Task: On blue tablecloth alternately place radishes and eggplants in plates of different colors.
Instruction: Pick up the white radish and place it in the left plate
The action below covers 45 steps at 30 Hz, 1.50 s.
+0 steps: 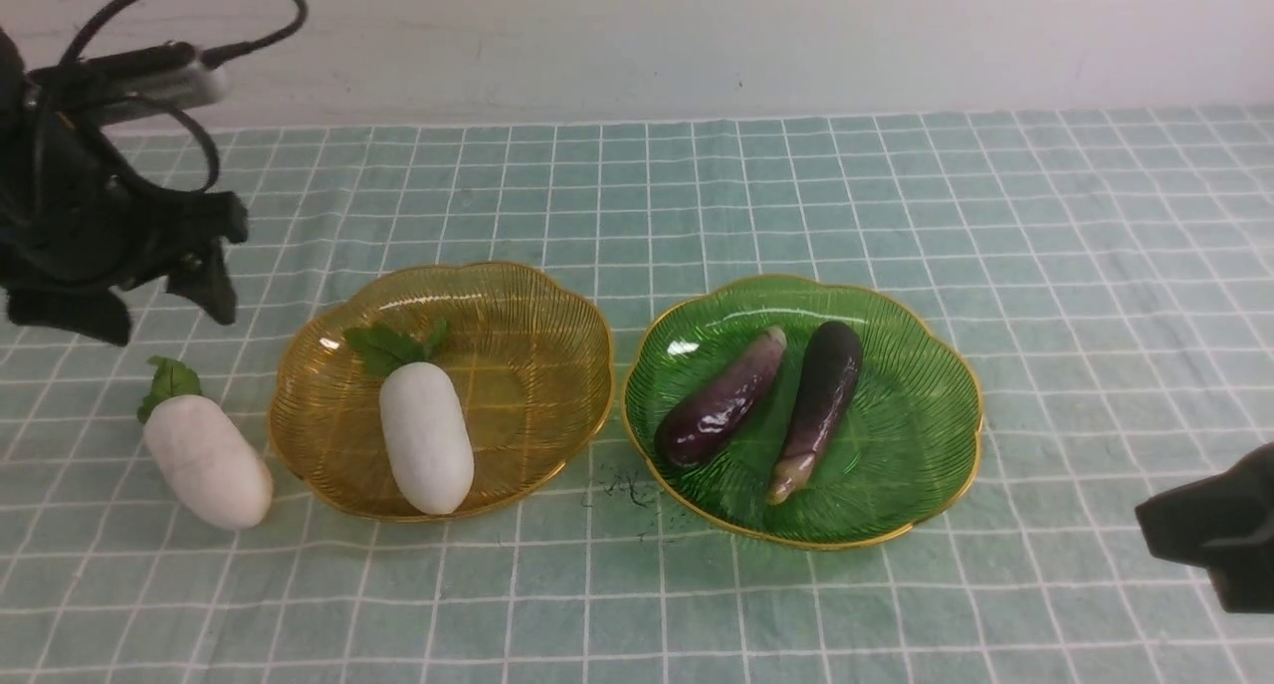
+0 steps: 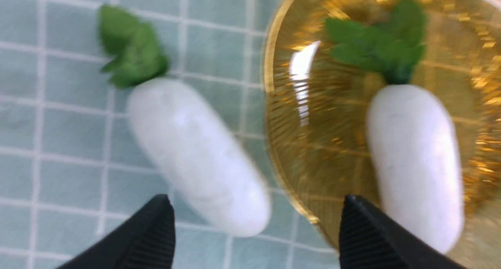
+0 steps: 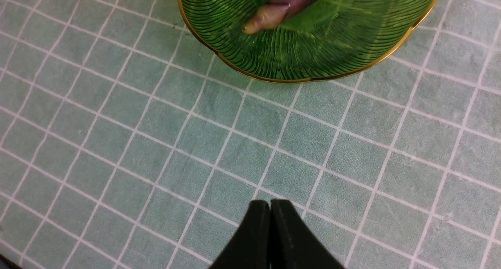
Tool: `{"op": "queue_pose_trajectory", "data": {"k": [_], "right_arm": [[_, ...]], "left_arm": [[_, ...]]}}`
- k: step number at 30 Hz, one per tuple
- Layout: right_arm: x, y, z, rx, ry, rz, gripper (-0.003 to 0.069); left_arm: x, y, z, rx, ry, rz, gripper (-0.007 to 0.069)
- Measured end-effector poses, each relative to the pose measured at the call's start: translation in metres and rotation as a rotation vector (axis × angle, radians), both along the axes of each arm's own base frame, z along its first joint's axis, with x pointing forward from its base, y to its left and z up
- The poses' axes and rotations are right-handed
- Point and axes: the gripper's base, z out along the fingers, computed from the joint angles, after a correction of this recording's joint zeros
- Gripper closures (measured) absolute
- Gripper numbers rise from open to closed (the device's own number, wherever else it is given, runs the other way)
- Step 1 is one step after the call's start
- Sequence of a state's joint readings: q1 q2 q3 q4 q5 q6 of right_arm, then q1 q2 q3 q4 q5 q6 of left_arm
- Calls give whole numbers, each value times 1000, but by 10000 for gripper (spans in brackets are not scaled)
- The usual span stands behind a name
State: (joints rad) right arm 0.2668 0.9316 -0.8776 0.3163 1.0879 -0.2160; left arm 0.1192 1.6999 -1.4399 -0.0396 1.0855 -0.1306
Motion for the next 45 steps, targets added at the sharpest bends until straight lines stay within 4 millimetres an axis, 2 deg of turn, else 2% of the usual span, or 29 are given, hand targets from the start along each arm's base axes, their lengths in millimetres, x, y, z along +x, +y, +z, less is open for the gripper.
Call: {"op": "queue_pose_trajectory", "data": {"k": [3, 11, 19, 25, 28, 31, 34, 37, 39, 40, 42, 45], "right_arm": [[0, 0, 0, 1, -4, -1, 673], [2, 0, 1, 1, -26, 1, 673], [2, 0, 1, -7, -33, 13, 673], [2, 0, 1, -7, -33, 13, 673], [2, 0, 1, -7, -33, 14, 673], [2, 0, 1, -7, -33, 14, 673], [2, 0, 1, -7, -33, 14, 673], [2, 0, 1, -4, -33, 14, 673], [2, 0, 1, -4, -33, 14, 673], [2, 0, 1, -4, -34, 14, 673], [2, 0, 1, -4, -34, 13, 673], [2, 0, 1, -4, -35, 13, 673]], "left_arm": [[3, 17, -16, 11, 65, 92, 119], [27, 23, -69, -25, 140, 183, 119], [34, 24, -95, -37, 187, 192, 119], [36, 24, -107, -41, 217, 193, 133], [36, 24, -107, -39, 219, 185, 180], [33, 25, -100, -19, 226, 155, 181], [28, 24, -82, -7, 195, 113, 181], [26, 19, -54, -14, 128, 57, 181], [24, 9, -35, -39, 69, 4, 181], [24, -3, -27, -72, 38, -27, 181], [26, -22, -25, -111, 15, -75, 181], [35, -51, -32, -133, -22, -142, 181]]}}
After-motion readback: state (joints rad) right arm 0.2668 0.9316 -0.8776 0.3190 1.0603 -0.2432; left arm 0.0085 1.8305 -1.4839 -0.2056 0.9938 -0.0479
